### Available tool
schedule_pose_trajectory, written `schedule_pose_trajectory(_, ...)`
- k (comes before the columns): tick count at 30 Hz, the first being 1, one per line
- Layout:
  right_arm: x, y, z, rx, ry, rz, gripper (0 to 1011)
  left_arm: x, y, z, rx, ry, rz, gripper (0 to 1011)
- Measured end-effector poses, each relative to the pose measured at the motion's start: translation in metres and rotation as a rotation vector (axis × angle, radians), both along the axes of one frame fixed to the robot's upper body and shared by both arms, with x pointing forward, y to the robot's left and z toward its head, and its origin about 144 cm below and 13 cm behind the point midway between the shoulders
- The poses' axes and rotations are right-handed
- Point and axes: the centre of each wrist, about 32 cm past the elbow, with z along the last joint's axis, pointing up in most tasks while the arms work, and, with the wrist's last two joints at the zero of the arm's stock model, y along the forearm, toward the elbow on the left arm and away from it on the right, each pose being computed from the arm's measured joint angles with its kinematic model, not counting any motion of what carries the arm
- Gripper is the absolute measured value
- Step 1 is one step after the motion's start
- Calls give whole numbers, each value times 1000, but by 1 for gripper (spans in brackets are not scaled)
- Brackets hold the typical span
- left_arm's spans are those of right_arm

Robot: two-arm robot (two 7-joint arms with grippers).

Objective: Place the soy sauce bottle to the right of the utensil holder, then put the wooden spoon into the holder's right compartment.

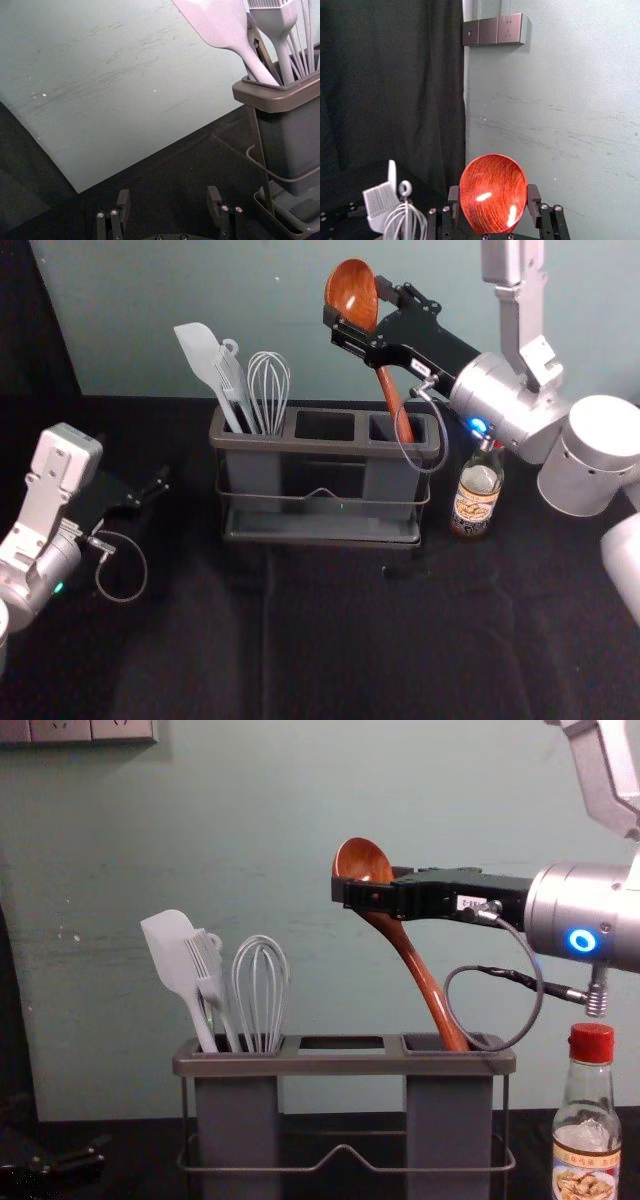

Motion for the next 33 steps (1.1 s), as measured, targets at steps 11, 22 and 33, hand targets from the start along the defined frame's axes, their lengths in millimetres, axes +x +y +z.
schedule_pose_trajectory(11, -24, -15, 9, -6, 27, 9, 829, 0, 0, 0, 0, 0, 0, 1005)
schedule_pose_trajectory(22, -45, -35, 8, -24, 66, -20, 829, 0, 0, 0, 0, 0, 0, 1005)
schedule_pose_trajectory(33, -58, -44, -2, -42, 116, -27, 829, 0, 0, 0, 0, 0, 0, 1005)
